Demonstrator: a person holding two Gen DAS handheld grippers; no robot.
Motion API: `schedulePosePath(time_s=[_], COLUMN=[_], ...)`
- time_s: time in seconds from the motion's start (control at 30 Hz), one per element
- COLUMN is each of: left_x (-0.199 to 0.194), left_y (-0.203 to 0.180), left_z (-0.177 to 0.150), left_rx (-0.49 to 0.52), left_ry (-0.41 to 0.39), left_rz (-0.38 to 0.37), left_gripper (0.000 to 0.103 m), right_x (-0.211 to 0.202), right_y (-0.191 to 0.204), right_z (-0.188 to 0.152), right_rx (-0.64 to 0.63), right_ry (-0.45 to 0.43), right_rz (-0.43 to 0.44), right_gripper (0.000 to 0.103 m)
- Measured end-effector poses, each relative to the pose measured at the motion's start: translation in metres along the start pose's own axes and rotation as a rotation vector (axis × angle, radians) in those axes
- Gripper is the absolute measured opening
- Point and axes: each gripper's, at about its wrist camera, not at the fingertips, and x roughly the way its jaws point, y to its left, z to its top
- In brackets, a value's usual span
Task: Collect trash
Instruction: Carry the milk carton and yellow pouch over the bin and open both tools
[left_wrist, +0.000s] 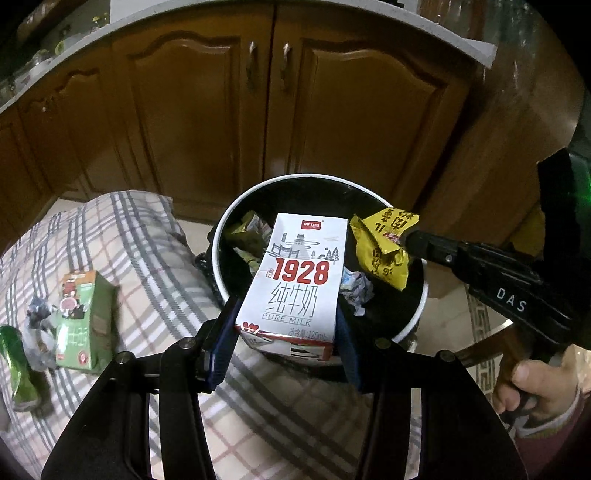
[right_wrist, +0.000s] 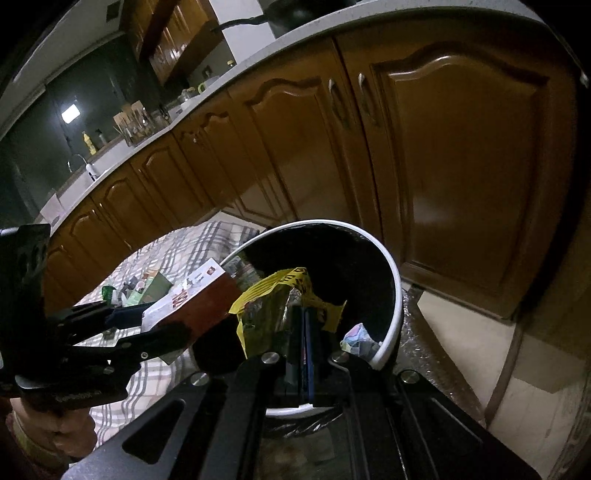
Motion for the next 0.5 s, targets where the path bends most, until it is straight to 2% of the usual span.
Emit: schedulePosePath(time_s=[0.37,0.4,0.43,0.5], left_x=[0.013,0.014,0.015,0.017], left_y=[0.001,0.0,0.001,0.002], left_z=[0.006,0.007,0.007,0.008], left_rx=[0.004,0.001,-0.003,-0.016], left_ry=[0.017,0.026,0.033,0.041], left_rz=[0.009,0.007,0.006,-0.003], left_gripper=[0.048,0.049,0.049,0.05], right_x=[0.017,0.018,0.019,0.021], right_y=[-0.009,-0.01,-0.01,-0.012], right_z=[0.006,0.006,0.007,0.009], right_rx=[0.005,0.005,0.006,0.011], right_ry=[0.032,0.034,0.038,0.039], right_rz=[-0.013,-0.013,-0.009,-0.011], right_gripper=[0.001,0.001,0.007,0.008])
